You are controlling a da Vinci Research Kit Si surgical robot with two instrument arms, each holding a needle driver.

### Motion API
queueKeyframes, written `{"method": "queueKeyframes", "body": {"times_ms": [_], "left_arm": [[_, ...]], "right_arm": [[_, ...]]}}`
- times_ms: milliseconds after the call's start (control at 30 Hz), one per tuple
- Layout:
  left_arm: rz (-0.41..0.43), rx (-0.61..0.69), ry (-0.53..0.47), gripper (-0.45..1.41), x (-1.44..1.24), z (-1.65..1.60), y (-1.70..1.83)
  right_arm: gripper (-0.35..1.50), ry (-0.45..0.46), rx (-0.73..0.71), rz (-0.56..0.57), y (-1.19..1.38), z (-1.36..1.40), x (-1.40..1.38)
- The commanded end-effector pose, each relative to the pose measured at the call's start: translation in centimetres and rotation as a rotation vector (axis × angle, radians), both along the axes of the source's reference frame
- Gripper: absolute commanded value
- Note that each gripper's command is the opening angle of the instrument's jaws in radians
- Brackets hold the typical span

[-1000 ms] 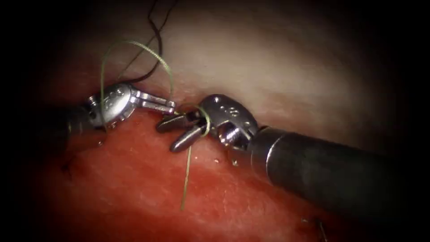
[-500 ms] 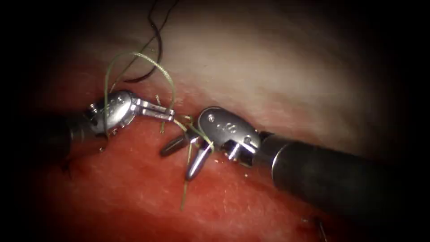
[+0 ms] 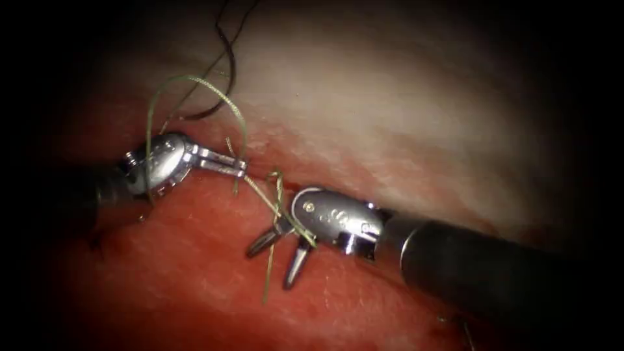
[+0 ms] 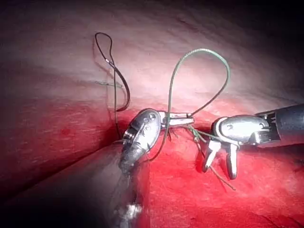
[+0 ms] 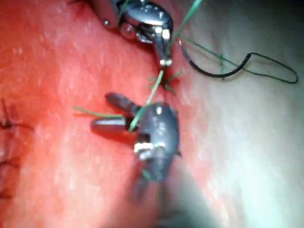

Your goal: Wound Closure

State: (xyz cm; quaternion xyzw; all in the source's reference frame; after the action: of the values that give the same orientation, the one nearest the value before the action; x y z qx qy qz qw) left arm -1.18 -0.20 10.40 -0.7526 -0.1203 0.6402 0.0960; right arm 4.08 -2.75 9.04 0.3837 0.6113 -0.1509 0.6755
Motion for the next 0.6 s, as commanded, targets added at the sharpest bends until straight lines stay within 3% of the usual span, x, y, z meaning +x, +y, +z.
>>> {"method": "queueKeyframes", "body": {"times_ms": [33, 200, 300, 400, 433, 600], "left_arm": [[-0.001, 0.001, 0.001, -0.45, -0.04, 0.07, -0.01], [-0.001, 0.008, 0.003, -0.45, -0.01, 0.06, -0.02], [0.0, 0.008, 0.003, -0.45, 0.01, 0.06, -0.02], [-0.002, 0.008, 0.006, -0.45, 0.04, 0.05, -0.03], [-0.002, 0.009, 0.007, -0.45, 0.05, 0.05, -0.04], [0.0, 0.009, 0.009, -0.45, 0.12, 0.01, -0.1]], "right_arm": [[0.93, -0.001, -0.006, -0.001, -0.04, 0.09, 0.09], [0.93, -0.006, -0.04, -0.007, -0.13, 0.16, 0.15], [0.74, -0.02, -0.07, -0.021, -0.16, 0.19, 0.18], [0.14, -0.048, -0.091, -0.044, -0.16, 0.21, 0.19], [-0.28, -0.062, -0.101, -0.056, -0.15, 0.22, 0.19], [-0.35, -0.094, -0.119, -0.077, -0.07, 0.25, 0.18]]}}
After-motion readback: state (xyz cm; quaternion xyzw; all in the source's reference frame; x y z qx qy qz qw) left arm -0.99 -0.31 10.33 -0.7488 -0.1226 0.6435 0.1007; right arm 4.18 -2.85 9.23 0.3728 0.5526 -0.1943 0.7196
